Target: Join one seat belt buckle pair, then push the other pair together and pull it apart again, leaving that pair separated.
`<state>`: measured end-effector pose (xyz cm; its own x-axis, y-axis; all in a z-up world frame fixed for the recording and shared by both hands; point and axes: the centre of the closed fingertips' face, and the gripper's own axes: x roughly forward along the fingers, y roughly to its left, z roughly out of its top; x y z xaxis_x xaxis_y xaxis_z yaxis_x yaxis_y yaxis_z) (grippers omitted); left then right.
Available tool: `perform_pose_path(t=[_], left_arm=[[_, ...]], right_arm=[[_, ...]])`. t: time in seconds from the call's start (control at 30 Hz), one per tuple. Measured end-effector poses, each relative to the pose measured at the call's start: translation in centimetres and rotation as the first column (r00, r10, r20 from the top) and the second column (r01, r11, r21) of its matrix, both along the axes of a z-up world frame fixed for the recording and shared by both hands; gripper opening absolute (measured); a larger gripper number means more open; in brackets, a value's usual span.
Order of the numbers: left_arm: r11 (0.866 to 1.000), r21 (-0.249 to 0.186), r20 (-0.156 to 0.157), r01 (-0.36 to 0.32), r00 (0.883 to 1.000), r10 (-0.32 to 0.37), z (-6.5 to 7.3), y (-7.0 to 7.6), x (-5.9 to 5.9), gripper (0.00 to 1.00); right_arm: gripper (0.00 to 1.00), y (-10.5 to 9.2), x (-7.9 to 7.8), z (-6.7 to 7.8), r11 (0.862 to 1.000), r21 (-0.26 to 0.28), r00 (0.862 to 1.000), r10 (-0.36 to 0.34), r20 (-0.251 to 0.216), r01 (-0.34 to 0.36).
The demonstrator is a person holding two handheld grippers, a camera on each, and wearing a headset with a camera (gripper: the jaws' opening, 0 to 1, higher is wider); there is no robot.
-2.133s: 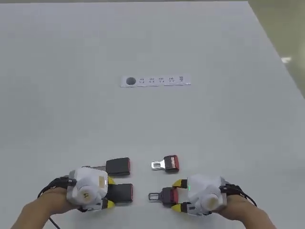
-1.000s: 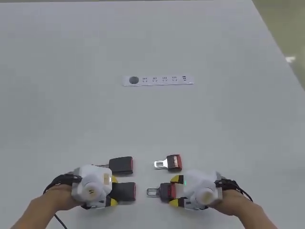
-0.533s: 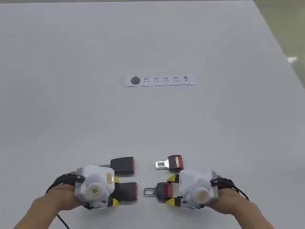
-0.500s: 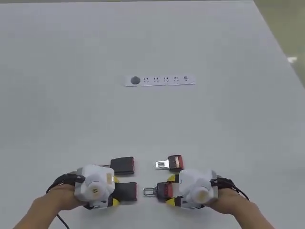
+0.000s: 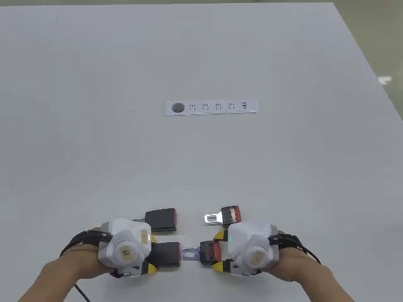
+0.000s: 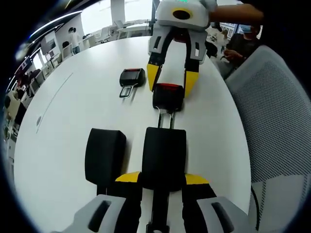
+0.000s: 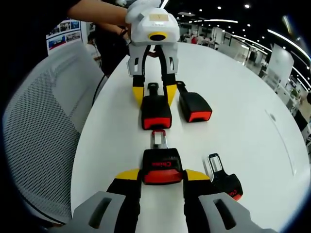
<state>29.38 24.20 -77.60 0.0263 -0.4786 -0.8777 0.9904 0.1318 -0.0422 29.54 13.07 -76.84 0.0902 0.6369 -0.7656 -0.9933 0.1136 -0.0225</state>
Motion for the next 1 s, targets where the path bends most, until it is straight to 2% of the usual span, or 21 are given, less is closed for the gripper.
perform_pose_path(t=[0.5, 0.63, 1.0], left_arm=[[1.0, 0.002, -0.002, -0.007, 1.0, 0.007, 0.3, -0.1, 0.0, 0.33], [1.0, 0.004, 0.002, -0.006, 1.0, 0.006, 0.3, -0.1, 0.0, 0.32], [1.0, 0.005, 0.005, -0.017, 1.0, 0.017, 0.4, -0.1, 0.0, 0.32]], right_arm=[[0.3, 1.5, 0.0, -0.2, 1.0, 0.012, 1.0, 0.017, 0.003, -0.017], [0.3, 2.0, -0.1, -0.1, 0.999, 0.008, 0.999, 0.048, 0.025, -0.048], [0.29, 1.8, -0.1, 0.0, 0.999, 0.008, 0.999, 0.046, 0.019, -0.046]])
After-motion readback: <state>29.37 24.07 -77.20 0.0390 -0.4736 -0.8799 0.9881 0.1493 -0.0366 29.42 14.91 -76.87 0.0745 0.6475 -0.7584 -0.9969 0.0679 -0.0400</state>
